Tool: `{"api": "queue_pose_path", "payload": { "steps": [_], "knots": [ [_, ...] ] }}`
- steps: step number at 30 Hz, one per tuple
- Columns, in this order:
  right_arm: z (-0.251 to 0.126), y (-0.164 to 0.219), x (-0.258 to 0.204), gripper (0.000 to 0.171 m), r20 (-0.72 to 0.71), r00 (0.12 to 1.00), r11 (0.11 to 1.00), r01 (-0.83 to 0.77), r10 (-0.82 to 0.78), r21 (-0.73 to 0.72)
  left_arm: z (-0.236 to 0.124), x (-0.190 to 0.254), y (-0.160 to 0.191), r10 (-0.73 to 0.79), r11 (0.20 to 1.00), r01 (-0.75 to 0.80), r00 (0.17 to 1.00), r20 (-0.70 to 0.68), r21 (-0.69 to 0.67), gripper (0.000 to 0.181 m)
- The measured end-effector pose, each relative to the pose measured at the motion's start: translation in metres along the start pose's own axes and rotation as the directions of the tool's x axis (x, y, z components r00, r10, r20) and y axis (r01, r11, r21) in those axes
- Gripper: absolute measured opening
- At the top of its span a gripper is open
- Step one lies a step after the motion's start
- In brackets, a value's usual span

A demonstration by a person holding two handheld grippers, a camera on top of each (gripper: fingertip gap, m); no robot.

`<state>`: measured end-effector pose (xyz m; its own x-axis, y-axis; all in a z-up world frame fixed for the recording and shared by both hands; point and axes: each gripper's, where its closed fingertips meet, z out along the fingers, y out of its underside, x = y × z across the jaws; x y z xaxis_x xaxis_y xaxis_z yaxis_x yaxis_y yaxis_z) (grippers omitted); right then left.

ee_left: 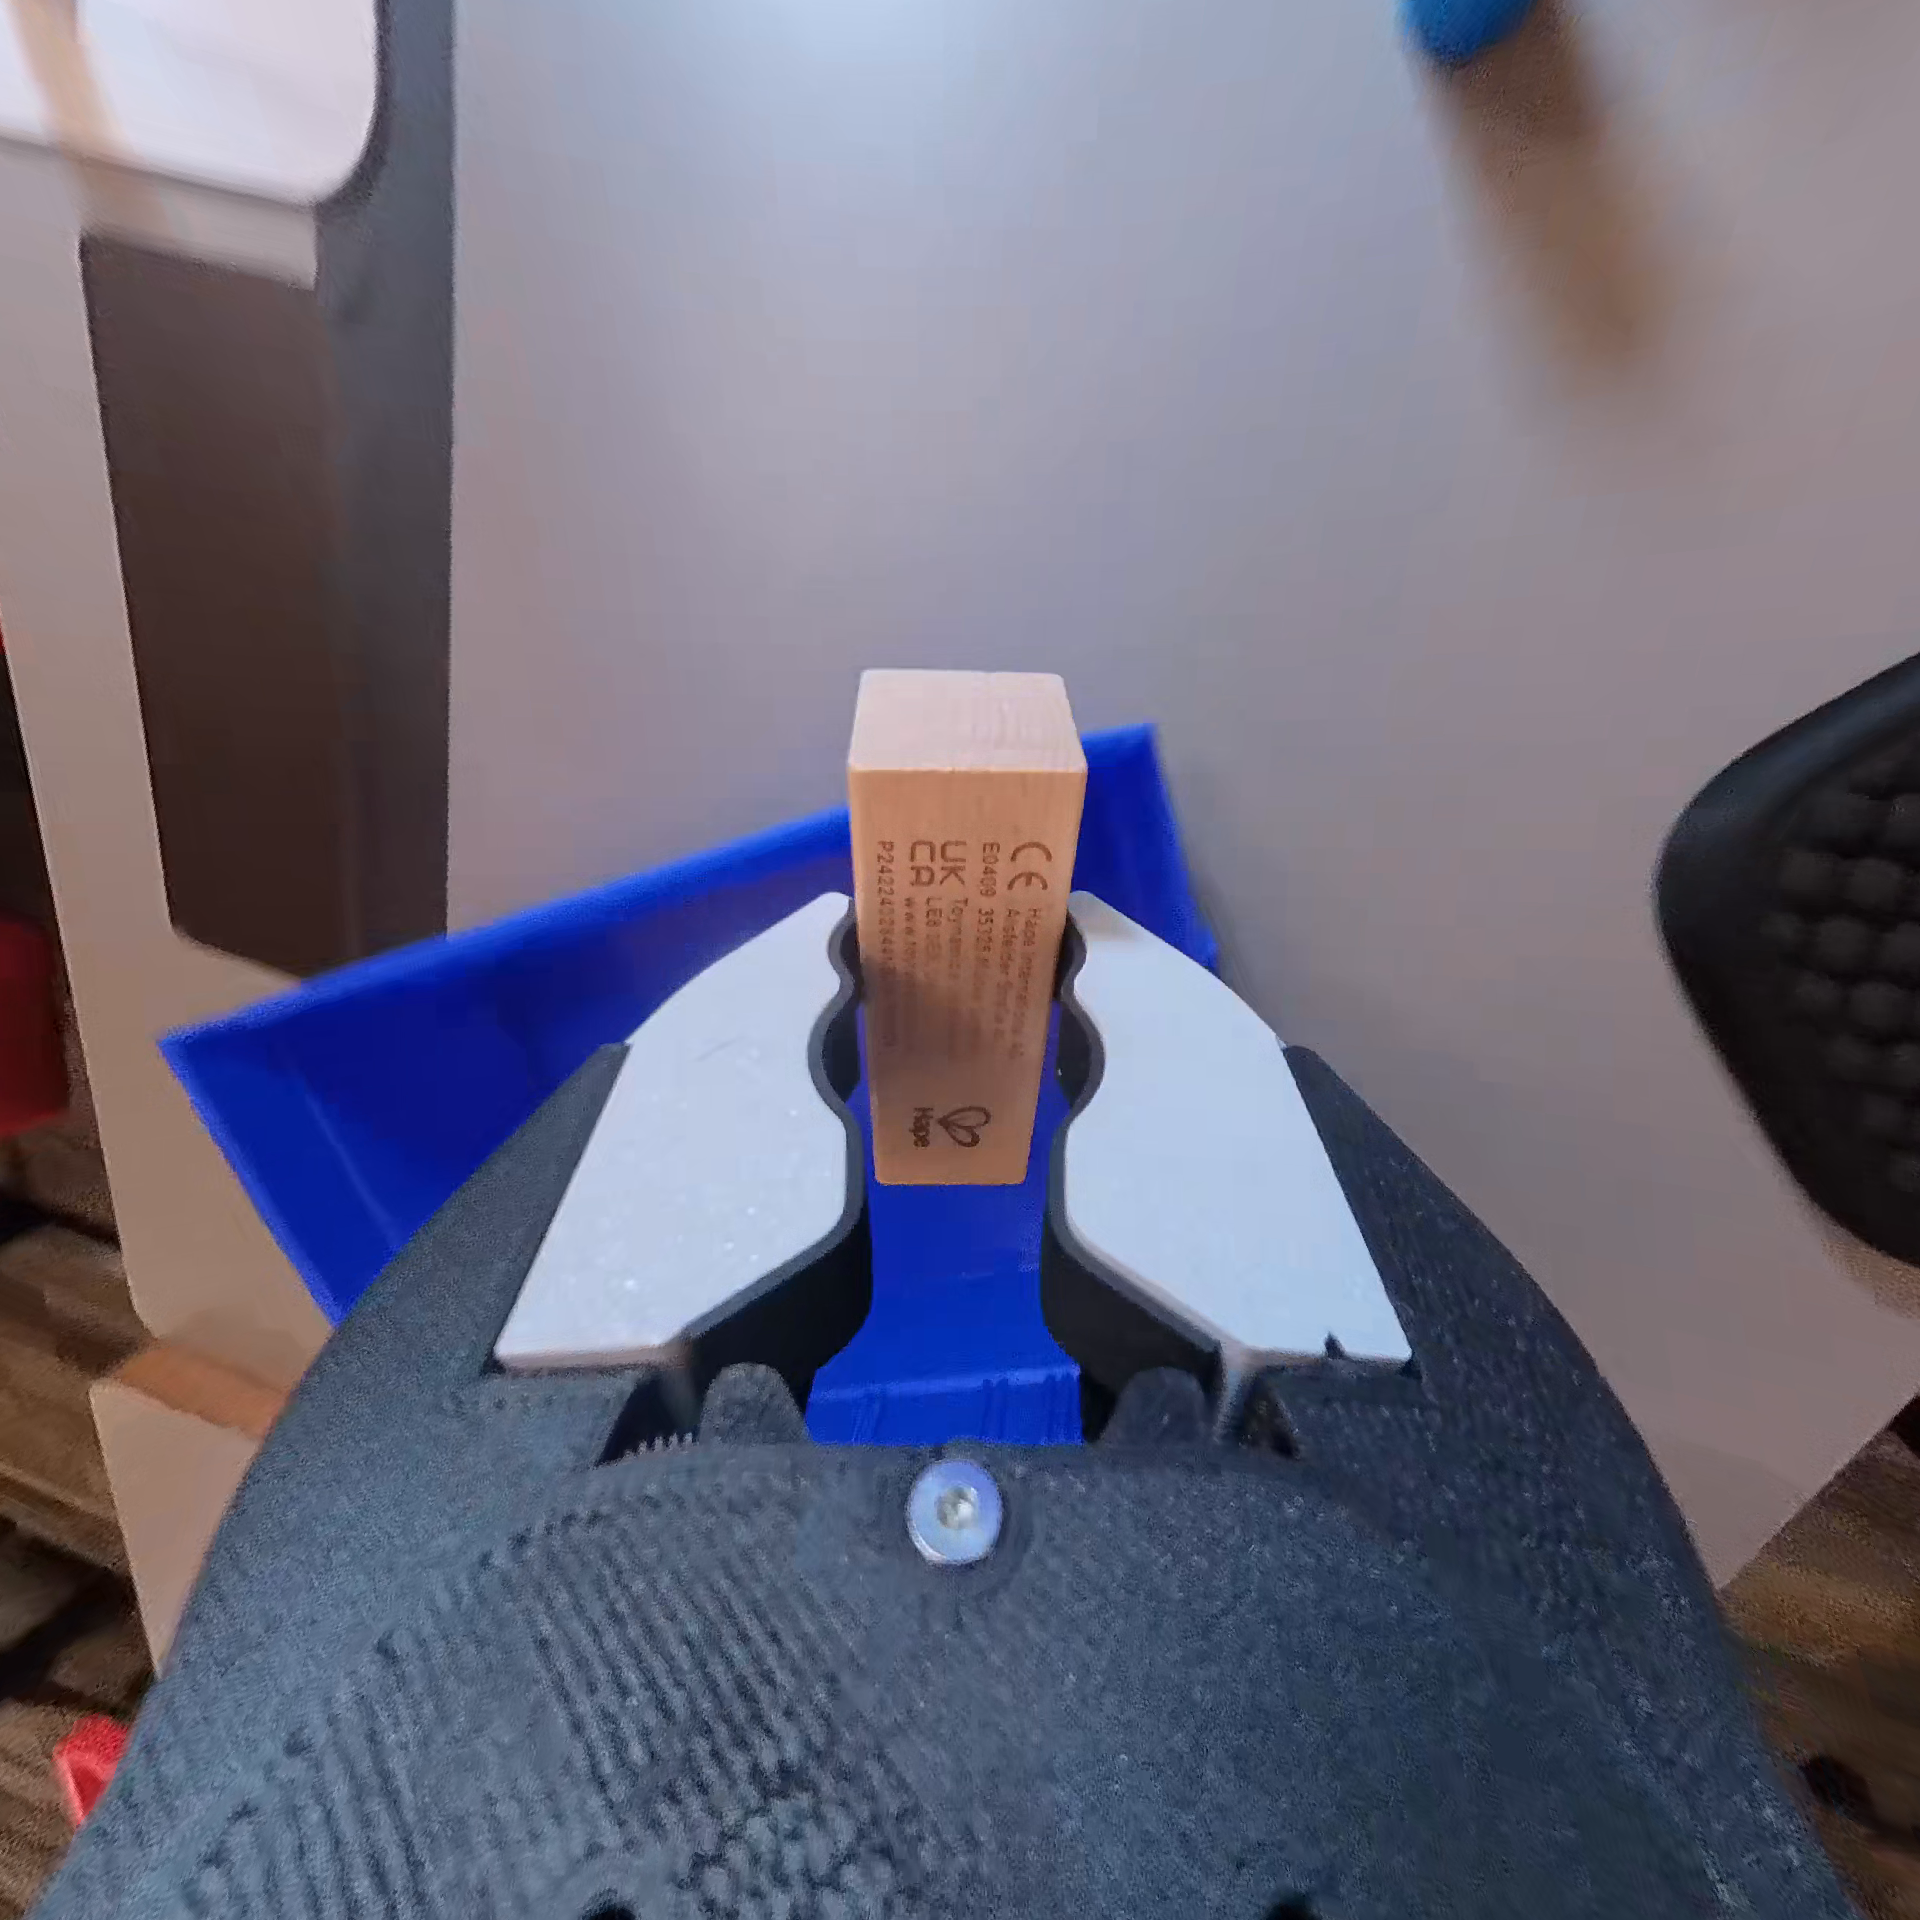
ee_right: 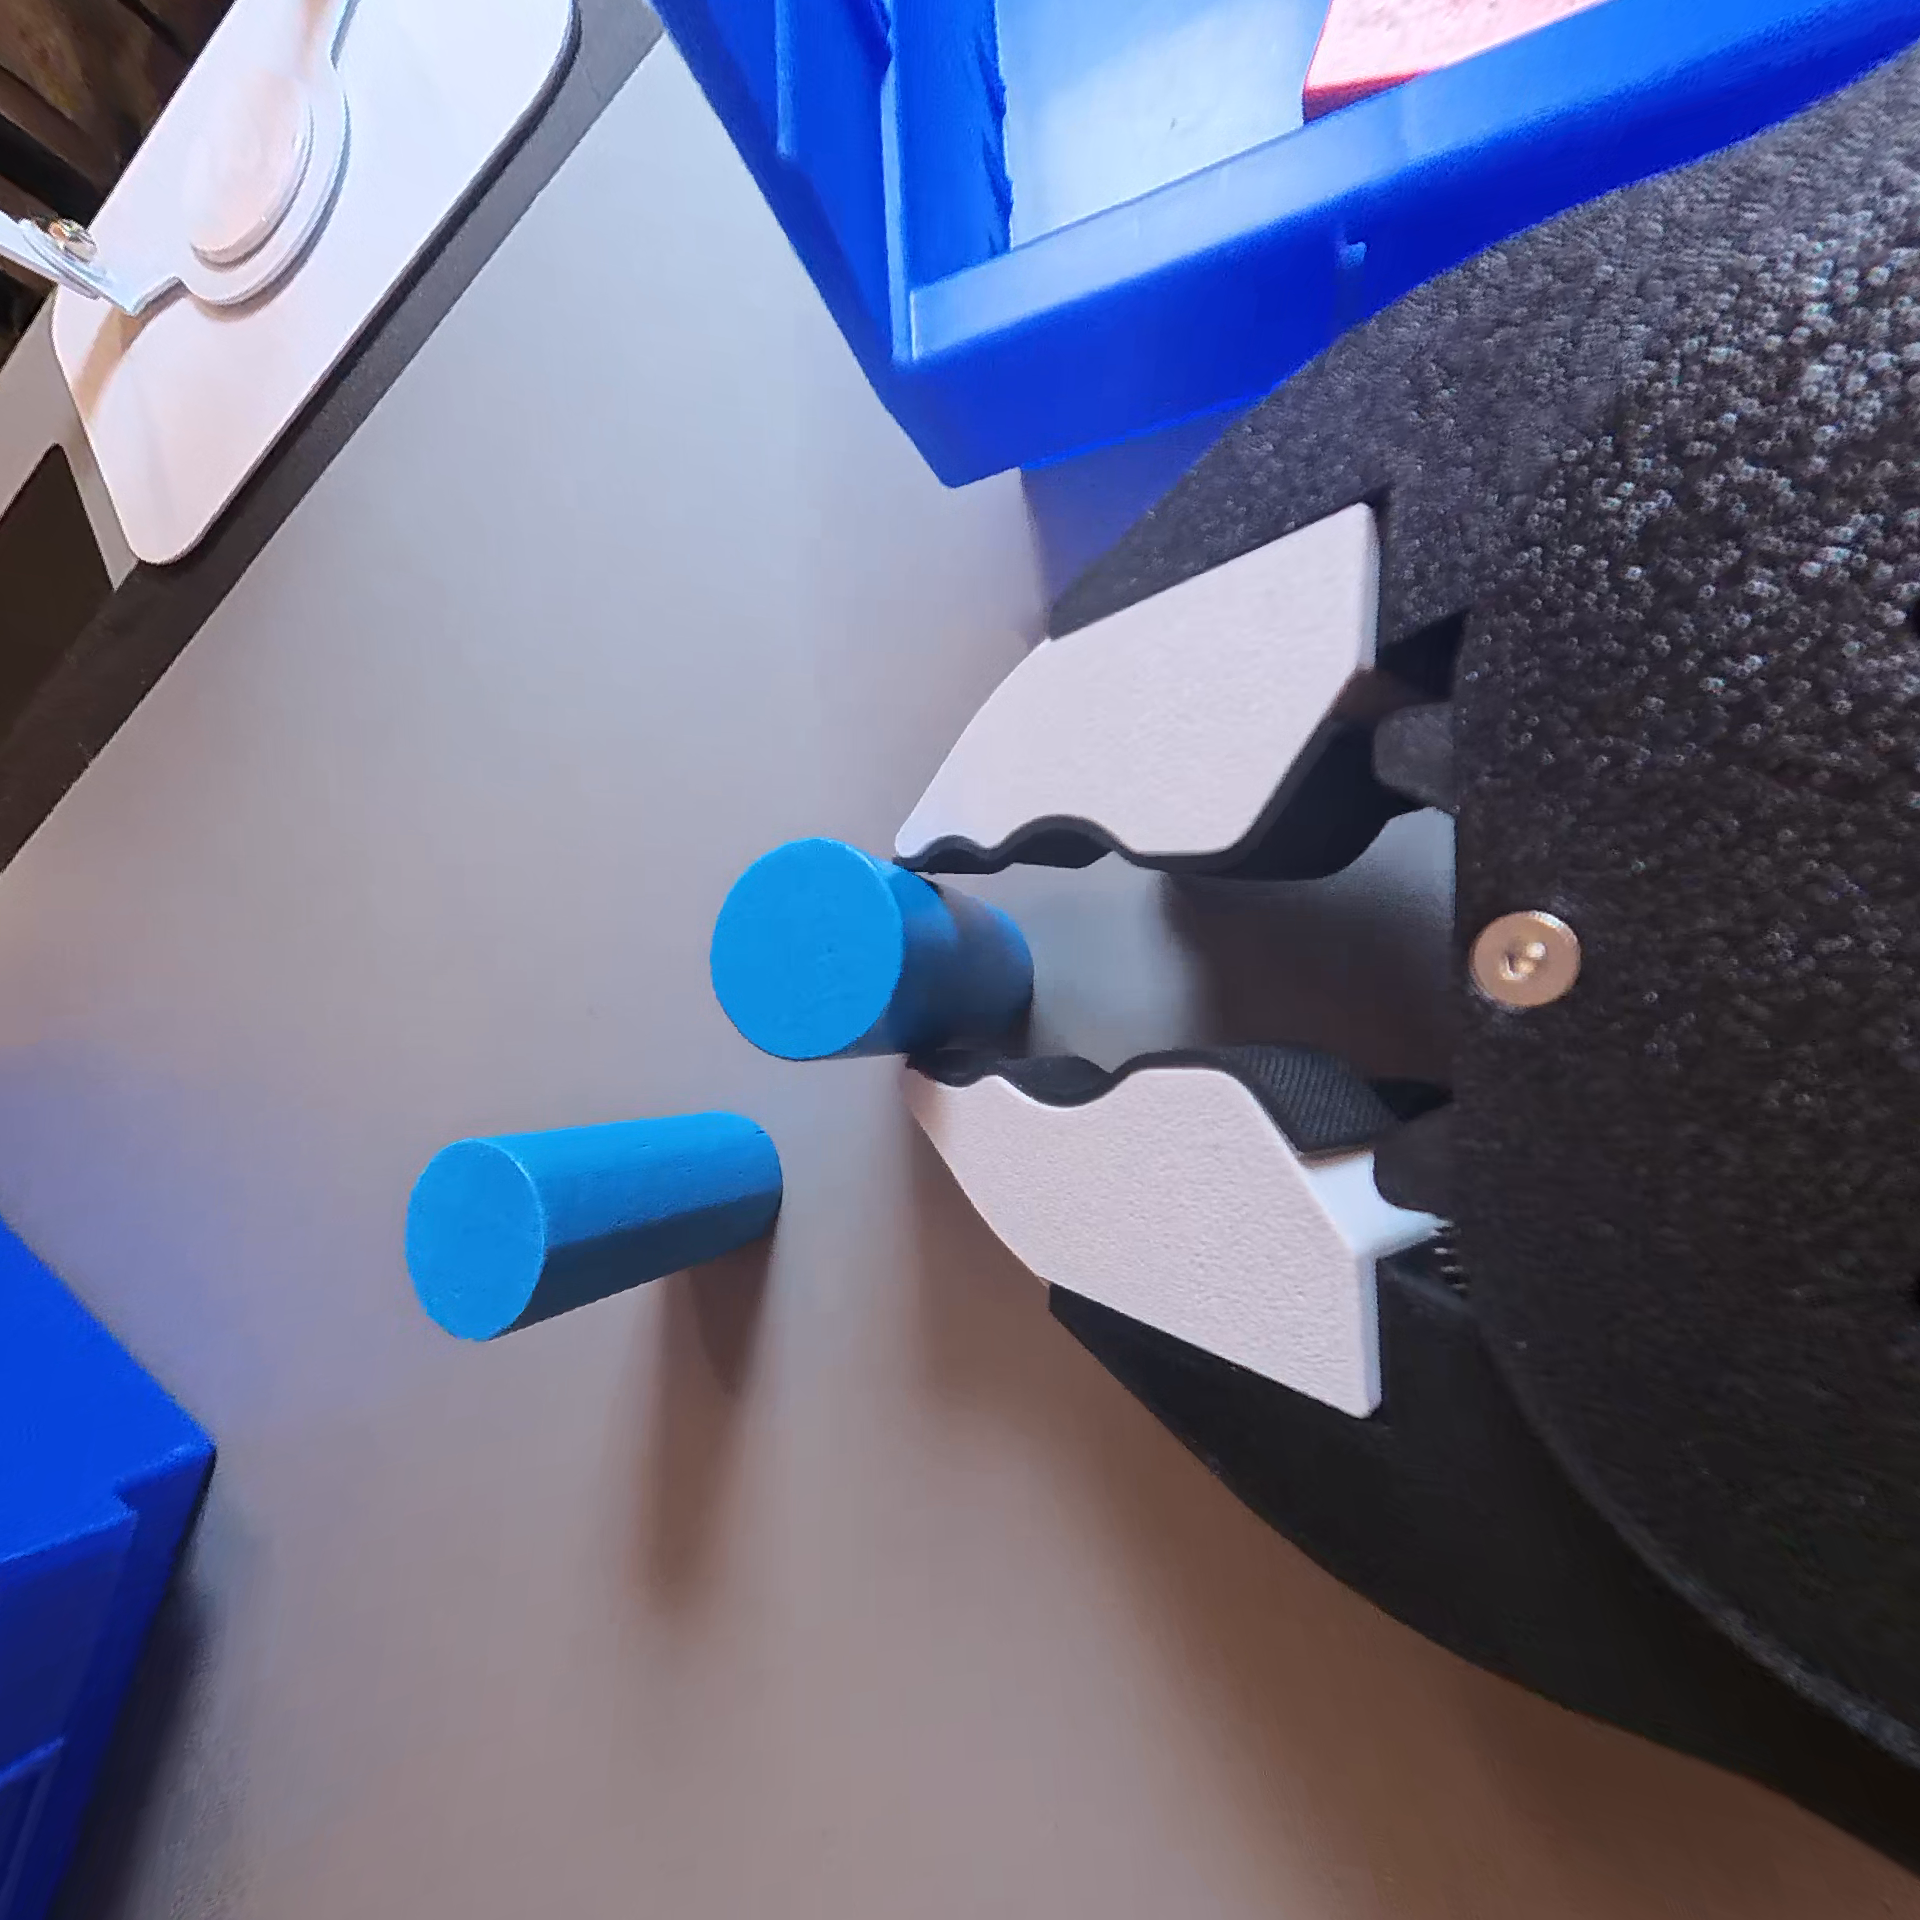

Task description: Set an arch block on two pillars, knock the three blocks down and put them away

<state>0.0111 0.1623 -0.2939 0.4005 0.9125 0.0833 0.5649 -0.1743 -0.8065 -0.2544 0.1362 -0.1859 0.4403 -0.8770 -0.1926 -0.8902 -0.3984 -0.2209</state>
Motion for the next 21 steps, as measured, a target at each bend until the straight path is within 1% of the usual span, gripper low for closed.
{"api": "queue_pose_path", "payload": {
  "steps": [2, 4, 8, 12, 16, 21],
  "knots": [
    [0.0, 0.002, -0.001, 0.043, 0.009, 1.0, 1.0, -0.011, 0.011, -0.003, 0.0, 0.02, -0.032, 0.076, 0.997, -0.075, 0.997, -0.032, 0.028, 0.034],
    [-0.006, -0.001, -0.001, 0.05, 0.014, 1.0, 1.0, -0.025, 0.025, 0.016, 0.003, 0.039, -0.064, 0.15, 0.988, -0.147, 0.987, -0.059, 0.052, 0.034],
    [-0.035, -0.009, 0.002, 0.054, -0.011, 0.999, 0.995, -0.048, 0.049, 0.091, 0.018, 0.068, -0.118, 0.25, 0.968, -0.246, 0.962, -0.111, 0.047, 0.035],
    [-0.066, -0.012, 0.015, 0.053, -0.063, 0.995, 0.983, -0.071, 0.082, 0.167, 0.04, 0.083, -0.162, 0.282, 0.959, -0.281, 0.954, -0.098, 0.031, 0.035],
    [-0.085, -0.01, 0.028, 0.052, -0.074, 0.988, 0.967, -0.117, 0.137, 0.227, 0.054, 0.093, -0.188, 0.298, 0.954, -0.299, 0.949, -0.103, 0.004, 0.035],
    [-0.092, -0.01, 0.034, 0.051, -0.099, 0.984, 0.961, -0.119, 0.147, 0.25, 0.062, 0.095, -0.201, 0.302, 0.952, -0.306, 0.946, -0.12, -0.016, 0.035]
  ]
}}
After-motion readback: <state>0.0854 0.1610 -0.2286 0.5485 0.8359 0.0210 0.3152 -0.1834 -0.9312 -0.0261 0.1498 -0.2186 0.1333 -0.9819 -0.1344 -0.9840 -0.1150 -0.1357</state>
